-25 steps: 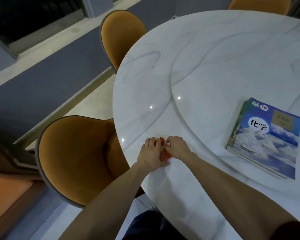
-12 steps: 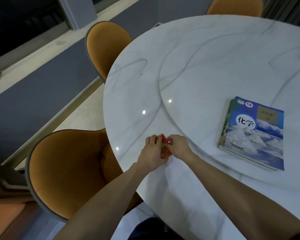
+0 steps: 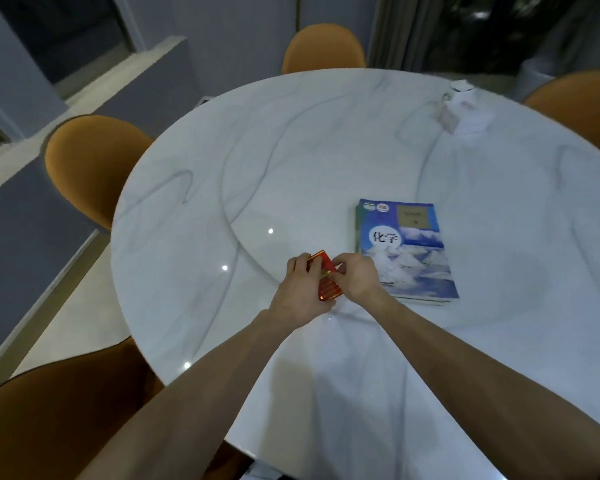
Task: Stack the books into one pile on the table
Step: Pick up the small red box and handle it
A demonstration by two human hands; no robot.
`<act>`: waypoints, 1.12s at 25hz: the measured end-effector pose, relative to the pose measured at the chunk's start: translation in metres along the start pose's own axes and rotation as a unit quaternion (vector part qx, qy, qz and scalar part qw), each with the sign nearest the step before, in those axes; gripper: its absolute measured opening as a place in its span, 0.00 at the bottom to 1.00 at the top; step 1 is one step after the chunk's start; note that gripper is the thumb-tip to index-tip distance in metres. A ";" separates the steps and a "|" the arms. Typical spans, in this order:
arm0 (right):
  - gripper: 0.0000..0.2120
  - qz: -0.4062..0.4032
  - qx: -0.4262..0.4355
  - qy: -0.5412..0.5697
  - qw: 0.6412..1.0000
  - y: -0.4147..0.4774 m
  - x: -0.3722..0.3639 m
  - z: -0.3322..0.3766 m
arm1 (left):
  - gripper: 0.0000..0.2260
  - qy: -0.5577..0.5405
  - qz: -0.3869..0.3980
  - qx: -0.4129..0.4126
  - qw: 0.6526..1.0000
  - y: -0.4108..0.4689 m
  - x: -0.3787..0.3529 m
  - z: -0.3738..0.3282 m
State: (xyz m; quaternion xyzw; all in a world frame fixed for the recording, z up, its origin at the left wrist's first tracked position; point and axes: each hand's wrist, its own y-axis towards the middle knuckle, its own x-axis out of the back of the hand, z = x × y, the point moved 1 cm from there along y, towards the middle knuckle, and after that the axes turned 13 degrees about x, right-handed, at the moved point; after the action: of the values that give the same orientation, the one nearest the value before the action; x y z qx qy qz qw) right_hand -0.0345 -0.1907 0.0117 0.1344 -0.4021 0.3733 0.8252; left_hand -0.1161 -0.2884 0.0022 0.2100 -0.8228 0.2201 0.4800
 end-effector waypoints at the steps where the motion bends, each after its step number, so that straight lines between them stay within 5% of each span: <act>1: 0.12 -0.014 -0.015 0.003 1.000 -0.001 0.010 -0.006 | 0.35 -0.001 0.002 -0.015 1.000 0.005 -0.001 -0.012; 11: 0.11 -0.148 -0.150 0.004 0.978 -0.047 0.103 -0.091 | 0.36 0.027 0.053 -0.153 0.986 0.028 -0.041 -0.138; 28: 0.11 -0.242 -0.244 0.064 0.937 -0.113 0.241 -0.301 | 0.35 0.030 0.124 -0.248 0.960 0.050 -0.178 -0.365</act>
State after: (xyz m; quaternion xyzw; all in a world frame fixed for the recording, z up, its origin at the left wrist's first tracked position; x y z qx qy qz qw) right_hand 0.3122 0.0114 0.0121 -0.0018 -0.3825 0.0602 0.9220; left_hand 0.1914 -0.0179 -0.0013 -0.0258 -0.8561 0.0732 0.5109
